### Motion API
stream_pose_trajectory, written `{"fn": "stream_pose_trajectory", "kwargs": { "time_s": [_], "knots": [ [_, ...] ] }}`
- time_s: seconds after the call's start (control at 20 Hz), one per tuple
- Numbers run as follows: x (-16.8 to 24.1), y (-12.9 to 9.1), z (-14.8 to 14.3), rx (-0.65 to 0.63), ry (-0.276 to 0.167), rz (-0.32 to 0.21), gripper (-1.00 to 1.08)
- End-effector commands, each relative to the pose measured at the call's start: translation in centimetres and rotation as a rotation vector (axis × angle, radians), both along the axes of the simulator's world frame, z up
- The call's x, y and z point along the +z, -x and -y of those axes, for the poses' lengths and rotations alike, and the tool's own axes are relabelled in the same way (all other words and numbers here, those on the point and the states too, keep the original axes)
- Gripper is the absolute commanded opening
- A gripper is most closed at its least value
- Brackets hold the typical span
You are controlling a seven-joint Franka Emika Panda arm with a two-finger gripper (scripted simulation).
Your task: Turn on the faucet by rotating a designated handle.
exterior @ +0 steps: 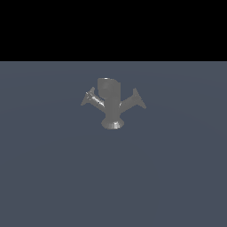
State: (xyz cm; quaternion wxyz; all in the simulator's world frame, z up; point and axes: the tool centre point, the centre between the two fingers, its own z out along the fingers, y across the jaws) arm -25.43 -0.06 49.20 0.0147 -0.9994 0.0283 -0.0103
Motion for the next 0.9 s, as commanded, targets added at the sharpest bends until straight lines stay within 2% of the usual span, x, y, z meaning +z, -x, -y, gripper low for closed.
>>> {"fn": "stream_pose_trajectory", "kwargs": {
  "time_s": [0.0,0.05,0.1,0.15,0.2,0.25,0.3,0.35,0.4,0.45,0.5,0.55,0.6,0.65,0.7,0.75,0.8,0.85],
  "knots": [
    [-1.8,0.2,-0.2,0.024,0.010,-0.055,-0.26],
    [-3.4,-0.7,-0.4,0.047,0.015,-0.067,-0.31],
    [-4.7,-1.1,1.4,0.002,0.020,-0.089,-0.20],
    [-7.3,-1.1,-0.1,0.056,0.046,-0.146,-0.08],
    [-9.5,-1.5,0.3,0.054,0.057,-0.171,0.06],
    [-10.5,-2.2,1.5,0.021,0.057,-0.191,0.10],
    [-11.7,-3.2,1.8,-0.006,0.051,-0.186,0.19],
    [-11.8,-4.5,2.8,0.019,0.042,-0.160,0.28],
    [-12.6,-5.5,3.9,0.025,0.048,-0.160,0.17],
    [-14.1,-6.2,3.3,0.042,0.047,-0.166,0.10],
    [-16.0,-6.2,4.8,-0.036,0.008,-0.188,0.15],
    [-17.7,-6.6,4.6,-0.039,0.053,-0.200,0.19],
    [-19.1,-6.9,6.8,-0.134,0.024,-0.208,0.21],
    [-19.1,-6.8,7.3,-0.146,0.021,-0.209,0.21],
    [-19.6,-8.4,6.8,-0.132,0.055,-0.191,0.20],
    [-20.3,-9.6,6.8,-0.115,0.104,-0.180,0.03],
    [-20.2,-11.5,6.7,-0.086,0.115,-0.150,-0.23],
    [-20.7,-12.9,6.5,-0.084,0.116,-0.132,-0.40]
  ]
}}
